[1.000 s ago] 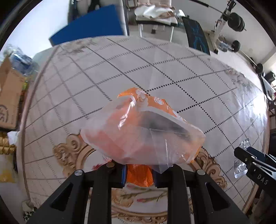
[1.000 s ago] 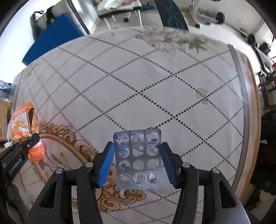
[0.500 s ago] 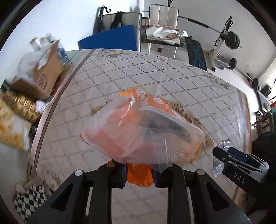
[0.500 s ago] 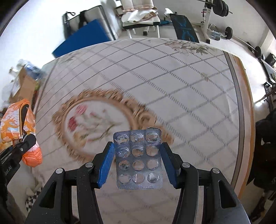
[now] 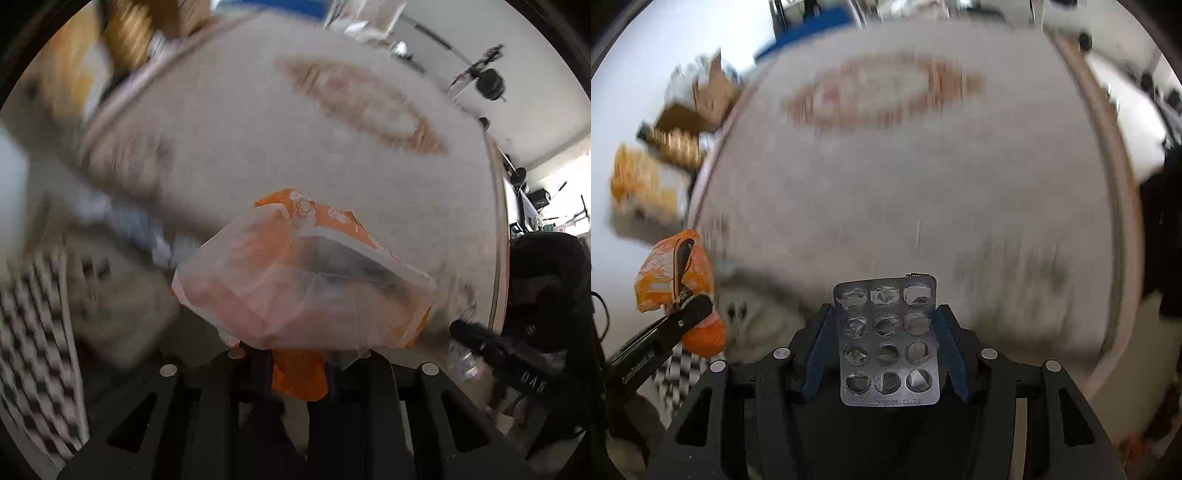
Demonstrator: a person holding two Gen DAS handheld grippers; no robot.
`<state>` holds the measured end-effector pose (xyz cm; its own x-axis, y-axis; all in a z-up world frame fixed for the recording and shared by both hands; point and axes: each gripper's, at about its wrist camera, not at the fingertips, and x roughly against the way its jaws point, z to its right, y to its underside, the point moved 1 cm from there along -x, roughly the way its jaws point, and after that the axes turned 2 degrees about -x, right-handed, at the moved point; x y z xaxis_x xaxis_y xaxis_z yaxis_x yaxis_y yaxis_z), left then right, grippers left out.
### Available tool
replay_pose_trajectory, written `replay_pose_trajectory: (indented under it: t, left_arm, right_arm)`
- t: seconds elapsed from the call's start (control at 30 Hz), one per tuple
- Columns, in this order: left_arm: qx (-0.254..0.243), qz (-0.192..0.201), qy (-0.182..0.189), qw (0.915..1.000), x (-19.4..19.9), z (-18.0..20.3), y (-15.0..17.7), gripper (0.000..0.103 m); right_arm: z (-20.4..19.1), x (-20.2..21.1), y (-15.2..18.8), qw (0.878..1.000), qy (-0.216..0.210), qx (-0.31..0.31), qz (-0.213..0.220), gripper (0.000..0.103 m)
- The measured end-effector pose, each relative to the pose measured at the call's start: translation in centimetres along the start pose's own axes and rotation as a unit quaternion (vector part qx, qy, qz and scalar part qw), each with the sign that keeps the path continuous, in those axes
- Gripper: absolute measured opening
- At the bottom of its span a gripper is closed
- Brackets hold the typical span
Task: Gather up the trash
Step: 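Carry both items over the trash bin and open both tools to drop them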
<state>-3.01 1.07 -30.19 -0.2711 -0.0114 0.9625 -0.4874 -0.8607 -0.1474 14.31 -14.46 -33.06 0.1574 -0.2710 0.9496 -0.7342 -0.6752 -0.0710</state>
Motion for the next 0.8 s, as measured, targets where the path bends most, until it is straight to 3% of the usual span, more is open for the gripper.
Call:
replay_pose_trajectory:
  t: [0.13,0.27,0.47,0.6,0.63,0.7,0.77,0.8]
  left_arm:
    - [0.038,-0.062,0.009,0.9973,-5.4,-3.4,4.8,0.019]
    - [0.094,-0.134,0.058,0.9848,-14.6,-7.1,7.9,0.019]
    - [0.158,-0.179,0.107,0.9651,-29.2,-11.7,8.5,0.024]
    - [0.129,-0.215,0.095,0.9634,-38.7,-12.0,7.8,0.026]
    - [0.120,-0.220,0.095,0.9634,-40.2,-11.8,7.5,0.029]
    - [0.094,-0.230,0.086,0.9648,-43.8,-11.6,7.6,0.050]
    - [0.084,-0.236,0.084,0.9644,-46.1,-11.5,7.5,0.056]
    - [0.083,-0.238,0.082,0.9641,-47.3,-11.6,7.6,0.066]
  right_arm:
    - [0.6,-6.1,6.9,0.996,-0.004,-0.019,-0.084,0.057]
    - [2.2,-14.2,10.1,0.991,0.017,-0.030,-0.132,0.057]
    - [5.7,-27.3,10.0,0.988,0.048,-0.042,-0.138,0.057]
    - [8.5,-35.0,8.6,0.989,0.053,-0.051,-0.128,0.057]
    - [9.1,-36.5,8.4,0.989,0.053,-0.055,-0.127,0.057]
    - [10.8,-40.3,8.1,0.988,0.048,-0.071,-0.127,0.057]
    - [12.4,-43.3,8.1,0.987,0.043,-0.086,-0.130,0.057]
    - [12.9,-44.6,7.9,0.986,0.039,-0.092,-0.131,0.057]
